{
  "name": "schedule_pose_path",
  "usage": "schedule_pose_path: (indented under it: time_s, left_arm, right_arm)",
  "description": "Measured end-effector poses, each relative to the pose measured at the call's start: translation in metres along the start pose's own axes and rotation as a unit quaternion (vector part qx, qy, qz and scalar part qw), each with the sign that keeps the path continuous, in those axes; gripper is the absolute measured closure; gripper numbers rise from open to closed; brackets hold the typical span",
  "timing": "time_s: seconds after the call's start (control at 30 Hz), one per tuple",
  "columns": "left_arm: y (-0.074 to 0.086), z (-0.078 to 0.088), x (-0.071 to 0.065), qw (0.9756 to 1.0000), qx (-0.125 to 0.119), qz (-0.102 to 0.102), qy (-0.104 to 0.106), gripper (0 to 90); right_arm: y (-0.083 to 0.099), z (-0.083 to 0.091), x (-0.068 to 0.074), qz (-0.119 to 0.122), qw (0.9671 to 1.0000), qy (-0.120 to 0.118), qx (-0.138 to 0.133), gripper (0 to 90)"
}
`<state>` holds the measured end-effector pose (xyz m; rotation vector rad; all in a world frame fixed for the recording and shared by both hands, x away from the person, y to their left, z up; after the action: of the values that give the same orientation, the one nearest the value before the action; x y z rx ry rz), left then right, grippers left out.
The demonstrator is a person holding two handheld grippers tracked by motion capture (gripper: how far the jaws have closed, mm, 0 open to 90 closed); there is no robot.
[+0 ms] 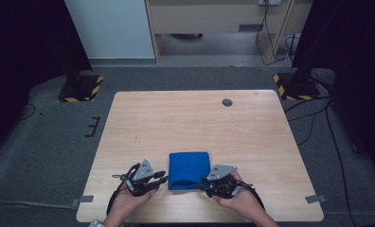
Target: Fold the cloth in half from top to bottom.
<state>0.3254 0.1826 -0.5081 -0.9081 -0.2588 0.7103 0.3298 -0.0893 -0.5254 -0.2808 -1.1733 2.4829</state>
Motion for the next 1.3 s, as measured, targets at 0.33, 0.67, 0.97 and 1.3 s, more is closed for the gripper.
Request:
schedule_pose_path:
  time_s: [0.33, 0.67, 0.97, 1.3]
  left_arm:
    - [-0.007, -0.017, -0.006, 0.9999, -0.009, -0.004, -0.005, 61.4]
    - [0.002, -0.032, -0.014, 0.9974, 0.046, -0.053, -0.013, 57.1]
    - [0.005, -0.034, -0.011, 0.9968, 0.054, -0.053, -0.026, 44.6]
    - [0.000, -0.032, -0.004, 0.9985, 0.040, -0.009, -0.035, 16.8]
  right_arm:
    - [-0.002, 0.005, 0.005, -0.008, 0.9999, -0.005, 0.005, 46.9]
    - [-0.005, 0.013, -0.007, -0.028, 0.9990, 0.025, -0.023, 34.5]
    - [-0.003, 0.009, -0.019, -0.038, 0.9973, 0.060, -0.019, 22.3]
    - [-0.008, 0.006, -0.030, -0.058, 0.9954, 0.074, -0.019, 12.7]
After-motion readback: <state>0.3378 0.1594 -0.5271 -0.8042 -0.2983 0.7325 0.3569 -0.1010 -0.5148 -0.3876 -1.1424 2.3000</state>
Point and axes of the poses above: each handheld gripper's, and its own axes: z roughly backward along the jaws, y roughly out of its underside, x roughly to its left, the point moved 2 cm from there along -z, roughly forward along the jaws, and after that the axes turned 4 degrees about z, right-handed, at the moved point
